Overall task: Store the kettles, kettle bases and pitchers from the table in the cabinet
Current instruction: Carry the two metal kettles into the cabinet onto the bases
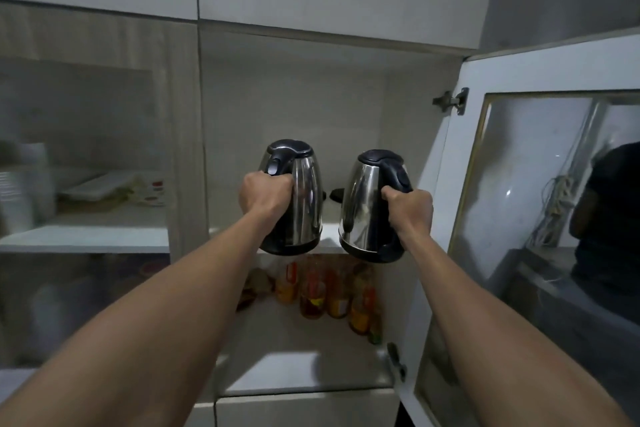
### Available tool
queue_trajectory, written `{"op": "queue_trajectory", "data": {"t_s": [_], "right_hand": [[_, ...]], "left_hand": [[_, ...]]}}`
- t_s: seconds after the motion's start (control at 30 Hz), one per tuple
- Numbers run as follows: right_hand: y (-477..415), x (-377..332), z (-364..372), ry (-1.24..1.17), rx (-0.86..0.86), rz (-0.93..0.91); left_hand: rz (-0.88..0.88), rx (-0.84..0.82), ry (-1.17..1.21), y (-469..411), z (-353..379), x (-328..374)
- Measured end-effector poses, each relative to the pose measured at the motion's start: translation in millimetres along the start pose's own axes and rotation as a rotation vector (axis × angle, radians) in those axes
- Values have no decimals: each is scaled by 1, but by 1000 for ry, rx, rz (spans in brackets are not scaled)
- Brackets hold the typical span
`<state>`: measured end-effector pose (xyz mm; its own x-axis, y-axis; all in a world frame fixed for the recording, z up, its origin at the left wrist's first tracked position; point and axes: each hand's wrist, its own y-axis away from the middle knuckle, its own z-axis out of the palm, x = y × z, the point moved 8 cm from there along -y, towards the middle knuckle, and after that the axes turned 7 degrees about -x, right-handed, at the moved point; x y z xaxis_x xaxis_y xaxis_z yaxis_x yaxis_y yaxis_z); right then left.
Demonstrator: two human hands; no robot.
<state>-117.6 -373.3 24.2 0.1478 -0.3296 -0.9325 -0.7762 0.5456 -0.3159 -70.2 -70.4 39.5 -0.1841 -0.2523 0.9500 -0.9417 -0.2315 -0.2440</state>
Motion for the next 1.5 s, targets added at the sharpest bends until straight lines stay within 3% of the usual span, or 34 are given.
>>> {"op": "queue_trajectory", "data": {"t_s": [0.53, 0.77, 1.5], "right_hand": [[-195, 50, 57, -4, -66, 20], [-266, 76, 100, -6, 3, 52], [-414, 137, 192, -9, -42, 47]], "left_hand": [[-61, 96, -22, -146, 115, -11], [-48, 83, -27, -226, 157, -27], [-79, 99, -72, -380, 255, -80]]}}
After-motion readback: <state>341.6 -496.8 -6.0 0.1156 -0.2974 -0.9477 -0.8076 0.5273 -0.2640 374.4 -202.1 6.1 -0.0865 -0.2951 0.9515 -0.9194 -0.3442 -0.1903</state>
